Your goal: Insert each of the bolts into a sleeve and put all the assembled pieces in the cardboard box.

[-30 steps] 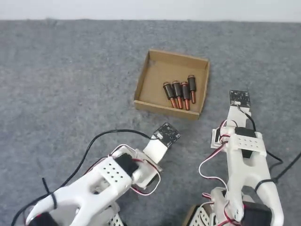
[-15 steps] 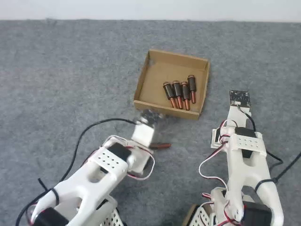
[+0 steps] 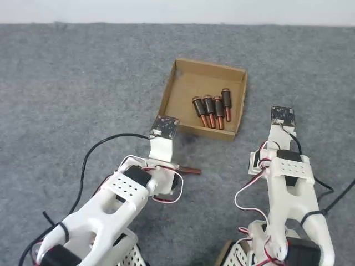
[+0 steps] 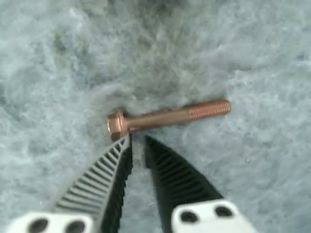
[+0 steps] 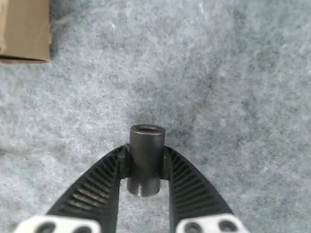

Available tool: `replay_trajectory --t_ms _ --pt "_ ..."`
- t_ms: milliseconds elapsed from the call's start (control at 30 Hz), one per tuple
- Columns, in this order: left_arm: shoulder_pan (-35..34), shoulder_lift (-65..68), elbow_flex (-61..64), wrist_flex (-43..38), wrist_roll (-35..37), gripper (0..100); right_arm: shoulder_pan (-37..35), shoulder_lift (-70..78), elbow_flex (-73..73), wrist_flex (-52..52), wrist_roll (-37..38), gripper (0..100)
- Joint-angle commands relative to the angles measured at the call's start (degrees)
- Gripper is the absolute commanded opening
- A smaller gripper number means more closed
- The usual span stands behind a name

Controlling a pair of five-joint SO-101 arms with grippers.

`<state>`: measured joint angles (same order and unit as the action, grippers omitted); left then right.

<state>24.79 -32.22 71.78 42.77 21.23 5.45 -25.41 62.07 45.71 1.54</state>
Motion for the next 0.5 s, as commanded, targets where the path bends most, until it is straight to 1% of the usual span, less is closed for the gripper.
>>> replay_trajectory --t_ms 0,233,467 --pt "-0.26 0.53 -3.03 -1.58 2.9 14 -0.31 -2.59 0.26 -0.4 0.97 0.7" --pt "-0.18 0.53 -2.95 -1.67 2.81 5 -0.31 -2.59 0.26 -0.4 0.97 0.7" --pt "-0.26 0.53 -3.03 -1.67 2.81 3 -0.31 -2.59 0.26 -0.48 0.97 0.7"
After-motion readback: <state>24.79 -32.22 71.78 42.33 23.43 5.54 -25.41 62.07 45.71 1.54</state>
